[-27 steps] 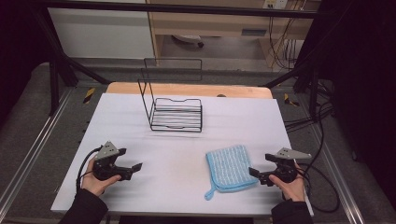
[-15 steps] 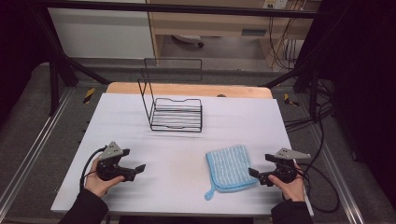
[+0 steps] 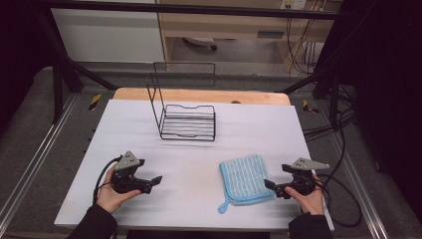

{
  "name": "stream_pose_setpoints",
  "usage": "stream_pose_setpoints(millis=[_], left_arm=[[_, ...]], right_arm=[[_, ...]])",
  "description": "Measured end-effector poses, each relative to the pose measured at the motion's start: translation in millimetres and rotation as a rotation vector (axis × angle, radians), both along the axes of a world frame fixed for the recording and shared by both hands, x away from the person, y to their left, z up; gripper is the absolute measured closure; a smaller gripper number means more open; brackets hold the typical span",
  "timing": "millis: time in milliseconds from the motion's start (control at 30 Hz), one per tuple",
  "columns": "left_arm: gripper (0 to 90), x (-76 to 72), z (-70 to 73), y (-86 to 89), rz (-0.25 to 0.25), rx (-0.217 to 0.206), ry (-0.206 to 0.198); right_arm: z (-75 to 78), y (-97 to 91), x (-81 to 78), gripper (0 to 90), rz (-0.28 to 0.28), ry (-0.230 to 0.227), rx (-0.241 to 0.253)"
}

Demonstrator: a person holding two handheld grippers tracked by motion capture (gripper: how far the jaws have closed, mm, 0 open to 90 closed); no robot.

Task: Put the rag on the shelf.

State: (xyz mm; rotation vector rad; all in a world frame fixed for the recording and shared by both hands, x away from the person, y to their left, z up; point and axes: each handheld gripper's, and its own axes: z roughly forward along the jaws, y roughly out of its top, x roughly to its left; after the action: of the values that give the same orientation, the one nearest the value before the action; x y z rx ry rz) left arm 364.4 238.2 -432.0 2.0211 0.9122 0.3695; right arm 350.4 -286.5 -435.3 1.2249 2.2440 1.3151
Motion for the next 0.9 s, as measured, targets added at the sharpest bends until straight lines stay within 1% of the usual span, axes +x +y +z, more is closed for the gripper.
stream_pose_setpoints(millis=[167, 367, 500, 567, 900], left_arm=[[6.2, 2.8, 4.1, -10.8, -0.002, 0.001, 0.005], [6.5, 4.9, 11.0, -26.7, -0.031, 0.007, 0.003], [6.7, 6.9, 14.4, -37.8, -0.044, 0.014, 0.003], [7.0, 8.3, 16.1, -43.7, -0.050, 0.012, 0.005], [8.1, 17.7, 20.1, -73.3, -0.073, 0.009, 0.021]], right_arm=[[-0.1, 0.5, 0.0, 0.6, -0.001, 0.001, -0.002], [-0.4, 1.6, 0.1, 0.6, -0.001, 0.003, -0.009], [-0.3, 2.2, -0.2, 0.6, 0.000, 0.006, -0.009], [-0.7, 2.7, 0.1, 0.7, 0.002, 0.002, -0.014], [-1.4, 3.6, 0.5, 0.7, 0.005, 0.004, -0.023]])
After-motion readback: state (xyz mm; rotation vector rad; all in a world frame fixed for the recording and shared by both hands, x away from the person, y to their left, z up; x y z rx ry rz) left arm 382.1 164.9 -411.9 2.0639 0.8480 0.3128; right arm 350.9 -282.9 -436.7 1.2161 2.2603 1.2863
